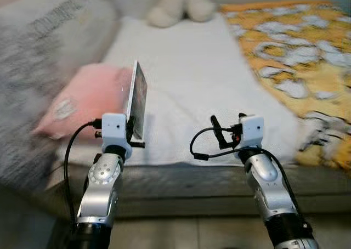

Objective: Clean up the room

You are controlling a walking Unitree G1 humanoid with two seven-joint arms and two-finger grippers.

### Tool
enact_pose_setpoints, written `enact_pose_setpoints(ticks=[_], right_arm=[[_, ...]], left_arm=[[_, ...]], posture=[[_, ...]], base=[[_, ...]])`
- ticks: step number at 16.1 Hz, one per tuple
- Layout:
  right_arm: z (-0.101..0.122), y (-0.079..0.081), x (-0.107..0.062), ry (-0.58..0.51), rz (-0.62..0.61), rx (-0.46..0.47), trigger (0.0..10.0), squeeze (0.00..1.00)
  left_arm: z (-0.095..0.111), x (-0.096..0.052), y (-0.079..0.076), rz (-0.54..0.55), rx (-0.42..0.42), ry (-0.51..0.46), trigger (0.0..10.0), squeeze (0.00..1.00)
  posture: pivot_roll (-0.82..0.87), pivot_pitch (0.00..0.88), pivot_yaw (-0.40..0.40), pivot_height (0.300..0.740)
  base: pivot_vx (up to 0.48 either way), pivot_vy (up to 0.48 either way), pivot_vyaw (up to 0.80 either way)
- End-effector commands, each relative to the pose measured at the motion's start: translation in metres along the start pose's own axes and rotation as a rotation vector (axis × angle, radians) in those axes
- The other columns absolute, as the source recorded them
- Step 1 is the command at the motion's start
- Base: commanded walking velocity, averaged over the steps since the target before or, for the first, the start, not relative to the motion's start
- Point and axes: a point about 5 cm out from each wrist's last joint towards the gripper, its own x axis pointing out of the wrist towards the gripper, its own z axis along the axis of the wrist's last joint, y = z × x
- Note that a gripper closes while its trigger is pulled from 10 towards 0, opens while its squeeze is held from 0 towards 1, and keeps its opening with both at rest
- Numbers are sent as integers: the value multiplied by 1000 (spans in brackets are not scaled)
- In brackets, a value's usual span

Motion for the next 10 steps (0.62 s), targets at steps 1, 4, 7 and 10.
enact_pose_setpoints(ticks=[1, 4, 7, 10], right_arm=[[3, 0, 0, -17, -4, -1, 10000, 0], [3, 2, 1, -19, -2, -1, 10000, 0], [3, 3, -1, -19, 3, -2, 10000, 0], [3, 4, -1, -22, 11, -1, 10000, 0]], left_arm=[[17, 6, -3, -30, 9, -78, 10000, 0], [23, 11, -6, -51, -1, -85, 10000, 0], [30, 18, 1, -4, -87, -91, 10000, 0], [23, 17, 5, 53, -81, -53, 10000, 0]], posture=[[-123, 0, 128, 740], [-123, 0, 129, 740], [-126, 0, 132, 740], [-127, 0, 131, 740]], base=[[398, -262, 0], [403, -183, 0], [251, 155, 0], [0, 160, 471]])
